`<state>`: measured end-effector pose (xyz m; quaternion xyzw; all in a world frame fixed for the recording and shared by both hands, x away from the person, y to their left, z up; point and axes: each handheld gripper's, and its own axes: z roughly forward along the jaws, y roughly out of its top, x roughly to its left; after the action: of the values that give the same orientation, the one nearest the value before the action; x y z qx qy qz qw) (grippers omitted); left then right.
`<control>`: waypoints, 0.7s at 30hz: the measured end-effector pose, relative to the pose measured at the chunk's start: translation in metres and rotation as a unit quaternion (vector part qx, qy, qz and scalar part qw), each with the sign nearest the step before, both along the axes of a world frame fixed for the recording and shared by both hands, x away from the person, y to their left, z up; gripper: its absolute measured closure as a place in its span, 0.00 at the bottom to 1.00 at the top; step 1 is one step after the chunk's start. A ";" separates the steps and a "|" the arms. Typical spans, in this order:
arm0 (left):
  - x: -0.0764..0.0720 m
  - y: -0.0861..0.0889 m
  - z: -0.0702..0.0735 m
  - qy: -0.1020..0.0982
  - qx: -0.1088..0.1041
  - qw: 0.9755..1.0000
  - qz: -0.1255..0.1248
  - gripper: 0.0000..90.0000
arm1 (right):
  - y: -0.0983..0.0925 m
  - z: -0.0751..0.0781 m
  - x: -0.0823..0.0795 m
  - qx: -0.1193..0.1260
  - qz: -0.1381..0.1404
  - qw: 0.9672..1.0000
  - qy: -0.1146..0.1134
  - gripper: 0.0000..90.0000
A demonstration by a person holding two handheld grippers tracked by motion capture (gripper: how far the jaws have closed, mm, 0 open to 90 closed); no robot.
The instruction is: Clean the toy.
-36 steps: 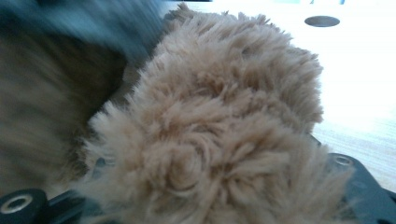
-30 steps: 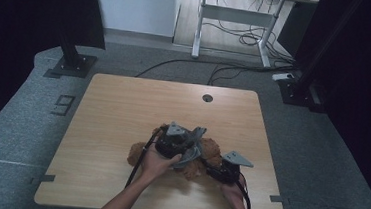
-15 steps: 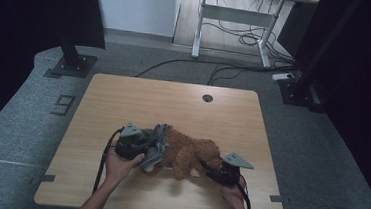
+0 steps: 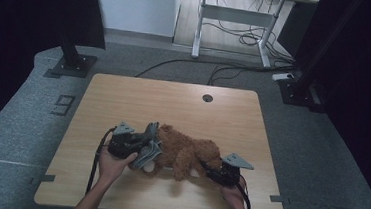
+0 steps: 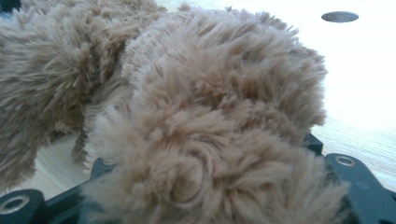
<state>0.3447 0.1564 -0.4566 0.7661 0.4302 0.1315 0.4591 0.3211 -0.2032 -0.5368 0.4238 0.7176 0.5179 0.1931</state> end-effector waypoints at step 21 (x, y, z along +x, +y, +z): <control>0.039 -0.148 0.009 0.014 0.093 0.992 -0.088 0.86 | 0.001 0.001 -0.002 -0.018 -0.001 1.000 -0.015 0.48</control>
<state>0.3836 0.0081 -0.4479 0.8420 0.3530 0.1190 0.3901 0.3191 -0.2020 -0.5356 0.4132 0.7233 0.5112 0.2116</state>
